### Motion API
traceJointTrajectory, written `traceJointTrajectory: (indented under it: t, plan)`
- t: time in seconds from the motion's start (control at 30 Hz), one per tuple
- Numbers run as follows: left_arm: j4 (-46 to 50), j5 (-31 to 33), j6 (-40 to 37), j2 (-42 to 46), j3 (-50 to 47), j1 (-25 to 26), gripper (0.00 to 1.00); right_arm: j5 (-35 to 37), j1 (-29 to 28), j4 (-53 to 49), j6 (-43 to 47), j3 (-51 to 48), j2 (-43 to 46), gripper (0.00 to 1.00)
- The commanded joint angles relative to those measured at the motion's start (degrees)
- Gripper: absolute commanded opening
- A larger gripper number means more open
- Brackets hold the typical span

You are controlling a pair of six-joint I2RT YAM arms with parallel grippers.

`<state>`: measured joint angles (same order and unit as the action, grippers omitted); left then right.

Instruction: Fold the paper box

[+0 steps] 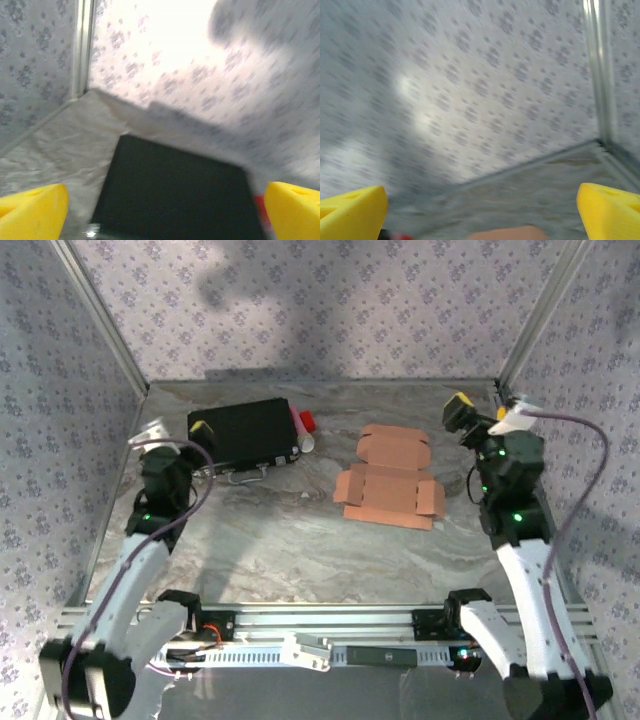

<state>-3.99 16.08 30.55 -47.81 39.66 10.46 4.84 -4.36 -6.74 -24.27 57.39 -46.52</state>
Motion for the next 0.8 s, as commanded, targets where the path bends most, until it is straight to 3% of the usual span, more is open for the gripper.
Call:
traceJointTrajectory:
  t: [0.0, 0.03, 0.1, 0.17, 0.27, 0.4, 0.57, 0.63, 0.7, 0.77]
  plan:
    - [12.8, -22.0, 22.0, 0.0, -0.4, 0.7, 0.90, -12.3, -1.1, -26.0, -13.4, 0.2, -1.5, 0.82]
    - [17.5, -21.0, 24.3, -1.2, 1.6, 5.8, 0.87, -11.2, -3.4, -29.6, -14.9, -0.1, -1.1, 0.75]
    - [19.7, -16.4, 27.1, -2.0, 1.9, 17.1, 0.82, -7.9, -7.2, -33.3, -17.7, -2.9, 0.7, 0.70]
    - [13.3, -11.1, 32.8, -1.7, -2.5, 27.7, 0.78, -8.5, -8.4, -32.7, -21.1, -8.4, 3.8, 0.70]
    - [0.1, -5.5, 36.8, -6.7, -7.1, 38.3, 0.66, -12.3, -8.0, -28.0, -27.6, -18.0, 8.4, 0.74]
    - [-3.1, -6.6, 32.7, -19.9, -0.5, 42.3, 0.49, -12.2, -4.3, -23.7, -29.2, -22.3, 7.3, 0.74]
    - [7.7, -9.9, 18.3, -38.6, 18.0, 43.6, 0.49, -18.4, 2.8, -22.9, -24.9, -19.7, -3.6, 0.69]
    - [14.6, -7.1, 15.6, -44.1, 24.2, 44.1, 0.55, -19.8, 3.2, -22.2, -24.3, -19.1, -5.9, 0.68]
    - [16.8, -6.9, 19.7, -47.6, 26.1, 43.6, 0.59, -20.8, 3.2, -21.3, -24.6, -19.7, -6.4, 0.68]
    - [8.1, -10.4, 26.8, -49.2, 22.5, 43.2, 0.60, -21.7, 3.2, -19.9, -25.7, -20.6, -5.8, 0.68]
